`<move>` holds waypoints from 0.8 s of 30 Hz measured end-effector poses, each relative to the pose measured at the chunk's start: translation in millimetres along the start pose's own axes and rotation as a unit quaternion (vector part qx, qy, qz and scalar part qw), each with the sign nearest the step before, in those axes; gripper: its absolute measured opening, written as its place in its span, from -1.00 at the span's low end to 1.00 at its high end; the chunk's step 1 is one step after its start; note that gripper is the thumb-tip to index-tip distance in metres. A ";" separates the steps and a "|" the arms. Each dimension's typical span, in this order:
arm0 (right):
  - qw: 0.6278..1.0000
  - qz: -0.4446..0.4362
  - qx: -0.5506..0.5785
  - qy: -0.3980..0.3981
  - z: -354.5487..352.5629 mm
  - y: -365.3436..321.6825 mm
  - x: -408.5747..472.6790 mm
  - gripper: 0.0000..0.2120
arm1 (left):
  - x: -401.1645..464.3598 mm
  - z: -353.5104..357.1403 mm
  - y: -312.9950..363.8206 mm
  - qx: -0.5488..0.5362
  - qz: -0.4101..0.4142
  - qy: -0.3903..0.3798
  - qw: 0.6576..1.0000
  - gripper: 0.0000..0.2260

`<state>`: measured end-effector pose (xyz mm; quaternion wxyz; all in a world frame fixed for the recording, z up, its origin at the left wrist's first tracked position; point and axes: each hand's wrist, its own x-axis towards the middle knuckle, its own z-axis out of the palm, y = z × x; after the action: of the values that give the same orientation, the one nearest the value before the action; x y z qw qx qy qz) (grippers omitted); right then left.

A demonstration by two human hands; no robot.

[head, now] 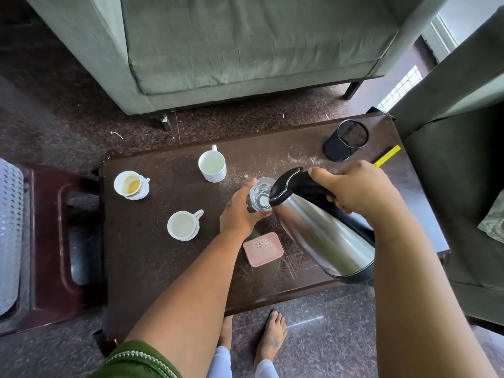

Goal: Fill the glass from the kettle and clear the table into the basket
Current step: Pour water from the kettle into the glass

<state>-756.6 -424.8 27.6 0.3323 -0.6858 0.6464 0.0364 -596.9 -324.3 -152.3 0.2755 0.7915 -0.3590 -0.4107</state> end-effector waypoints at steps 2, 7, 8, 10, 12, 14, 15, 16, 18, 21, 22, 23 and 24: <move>1.000 0.001 0.001 0.001 -0.2 0.1 -0.8 -0.42 | 0.0 -0.1 0.1 0.003 0.001 0.001 1.000 -0.27; 1.000 0.000 0.010 0.005 -0.2 -0.3 -1.4 -0.41 | 0.5 -0.3 0.0 -0.001 0.001 -0.002 1.000 -0.27; 1.000 0.001 0.010 0.006 -0.3 -0.6 -1.4 -0.41 | 0.6 -0.2 0.0 -0.001 0.001 -0.002 1.000 -0.27; 1.000 0.003 0.008 0.005 0.2 -1.1 -1.5 -0.41 | 1.0 0.2 -0.3 -0.001 0.001 -0.001 1.000 -0.27; 1.000 0.004 0.007 0.006 0.5 -1.1 -1.7 -0.41 | 1.3 0.5 -0.5 -0.003 0.000 -0.004 1.000 -0.27; 1.000 0.002 0.008 0.008 0.3 -0.7 -1.8 -0.41 | 1.5 0.6 -0.5 -0.002 0.000 -0.004 1.000 -0.27; 1.000 0.001 0.008 0.009 0.2 -0.3 -1.9 -0.42 | 1.5 0.7 -0.5 -0.002 0.000 -0.003 1.000 -0.27; 1.000 0.001 0.008 0.009 0.1 -0.2 -2.0 -0.42 | 1.4 0.7 -0.7 -0.003 0.000 -0.002 1.000 -0.27; 1.000 0.002 0.008 0.009 0.3 0.0 -2.2 -0.42 | 0.8 1.0 -1.1 -0.005 0.001 -0.001 1.000 -0.27; 1.000 -0.001 0.007 0.009 1.3 1.3 -3.2 -0.42 | 0.1 0.8 -2.2 -0.008 0.004 -0.001 1.000 -0.26; 1.000 -0.002 0.008 0.011 1.5 2.0 -3.8 -0.42 | 0.1 0.4 -2.2 -0.007 0.004 -0.001 1.000 -0.26; 1.000 -0.003 0.008 0.013 1.8 2.4 -4.3 -0.42 | 0.3 -0.2 -1.9 -0.005 0.004 -0.002 1.000 -0.26; 1.000 -0.003 0.008 0.014 1.8 2.9 -4.8 -0.42 | 0.7 -0.5 -1.4 -0.003 0.003 -0.003 1.000 -0.26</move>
<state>-759.4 -419.6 27.3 0.3286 -0.6853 0.6496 0.0205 -595.7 -323.9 -153.4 0.2784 0.7879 -0.3613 -0.4137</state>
